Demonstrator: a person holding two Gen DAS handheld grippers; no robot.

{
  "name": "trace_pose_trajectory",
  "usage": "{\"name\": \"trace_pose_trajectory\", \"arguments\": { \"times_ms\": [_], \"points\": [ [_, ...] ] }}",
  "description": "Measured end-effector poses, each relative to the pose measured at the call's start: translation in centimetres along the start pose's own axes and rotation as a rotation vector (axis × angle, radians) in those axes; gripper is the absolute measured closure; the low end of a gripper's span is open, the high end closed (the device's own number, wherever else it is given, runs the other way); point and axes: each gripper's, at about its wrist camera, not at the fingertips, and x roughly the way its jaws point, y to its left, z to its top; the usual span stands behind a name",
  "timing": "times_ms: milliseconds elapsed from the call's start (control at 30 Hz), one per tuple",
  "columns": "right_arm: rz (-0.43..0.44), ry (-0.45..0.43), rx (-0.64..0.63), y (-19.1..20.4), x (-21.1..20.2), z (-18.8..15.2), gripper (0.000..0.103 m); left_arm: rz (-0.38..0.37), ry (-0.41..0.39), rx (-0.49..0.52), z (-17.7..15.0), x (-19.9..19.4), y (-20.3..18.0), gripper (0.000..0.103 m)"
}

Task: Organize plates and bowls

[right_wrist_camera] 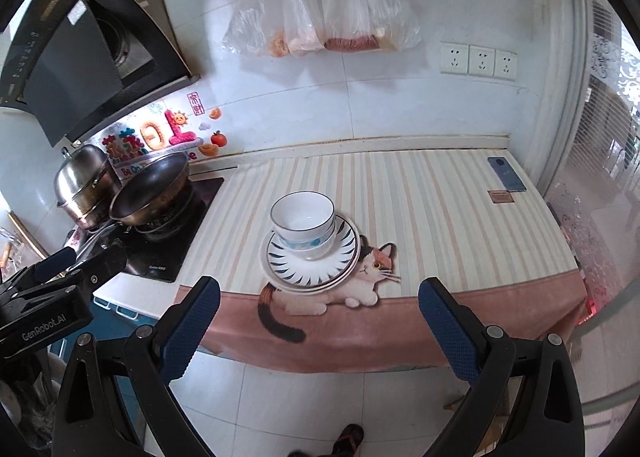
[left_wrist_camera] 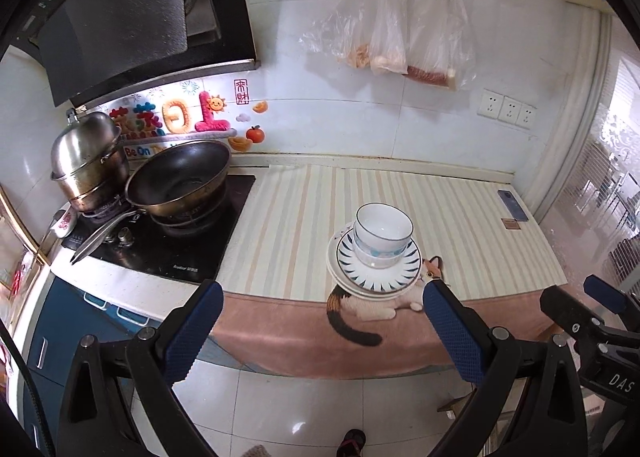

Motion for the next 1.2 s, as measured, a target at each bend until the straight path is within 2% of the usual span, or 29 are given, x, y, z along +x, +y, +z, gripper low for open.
{"name": "trace_pose_trajectory", "arguments": {
  "times_ms": [300,500,833,1200],
  "points": [
    [-0.036,-0.062,0.003,3.1,-6.9,-3.9,0.001,0.009,-0.022,-0.002,-2.8,-4.4,2.5,0.000],
    [-0.042,-0.077,-0.008,4.7,-9.5,-5.5,0.001,0.014,-0.029,-0.008,-4.2,-6.1,3.6,0.000],
    [-0.049,-0.096,-0.019,6.0,-11.3,-6.6,0.001,0.036,-0.050,-0.011,-5.5,-7.5,4.1,0.000],
    [-0.058,-0.086,-0.023,6.3,-10.7,-6.8,0.001,0.044,-0.071,-0.002,-5.7,-7.8,4.2,0.000]
  ]
}}
